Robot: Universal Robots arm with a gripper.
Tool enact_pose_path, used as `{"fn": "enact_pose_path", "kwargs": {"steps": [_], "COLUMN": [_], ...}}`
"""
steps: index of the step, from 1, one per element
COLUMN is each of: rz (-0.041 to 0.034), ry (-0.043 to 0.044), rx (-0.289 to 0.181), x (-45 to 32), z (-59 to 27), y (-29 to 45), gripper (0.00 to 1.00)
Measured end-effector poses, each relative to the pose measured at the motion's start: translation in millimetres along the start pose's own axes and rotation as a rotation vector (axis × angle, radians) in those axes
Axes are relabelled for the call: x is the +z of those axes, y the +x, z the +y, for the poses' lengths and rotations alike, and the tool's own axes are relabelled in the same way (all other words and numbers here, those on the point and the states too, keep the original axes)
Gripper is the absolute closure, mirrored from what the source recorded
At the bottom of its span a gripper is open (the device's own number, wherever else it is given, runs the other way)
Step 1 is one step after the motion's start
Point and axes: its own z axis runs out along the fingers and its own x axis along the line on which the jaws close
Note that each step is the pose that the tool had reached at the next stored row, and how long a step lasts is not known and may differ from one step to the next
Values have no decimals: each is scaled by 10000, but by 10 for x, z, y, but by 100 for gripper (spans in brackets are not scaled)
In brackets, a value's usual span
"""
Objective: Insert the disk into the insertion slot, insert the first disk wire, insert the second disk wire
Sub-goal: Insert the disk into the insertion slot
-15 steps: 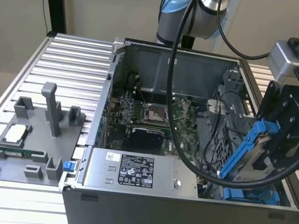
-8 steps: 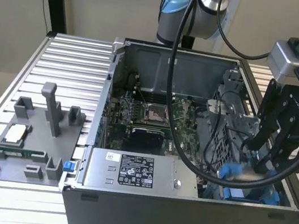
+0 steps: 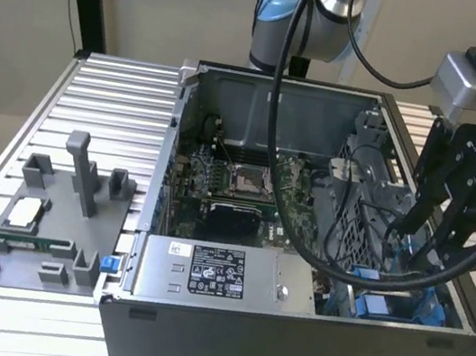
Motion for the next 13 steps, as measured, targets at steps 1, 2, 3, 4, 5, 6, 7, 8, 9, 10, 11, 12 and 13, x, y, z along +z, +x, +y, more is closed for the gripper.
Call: {"fn": "enact_pose_path", "kwargs": {"steps": [1,2,3,4,5,6,7,8,9,10,11,12,13], "rz": [-1,-2,0,-1,-5,4,23,26,24,26,27,22,19], "ry": [-21,-36,-40,-44,-51,-62,-68,-69,-73,-75,-78,-84,-95], "rx": [0,1,1,2,2,3,4,4,4,5,4,4,2], "x": [-19,-34,-53,-74,-84,-88,-87,-87,-81,-74,-65,-52,-43], "z": [1,2,3,4,6,6,6,6,6,5,4,1,-3], "y": [-1,-4,-10,-18,-33,-56,-81,-96,-111,-123,-128,-130,-133], "gripper": [0,0,0,0,0,0,0,0,0,0,0,0,0]}}
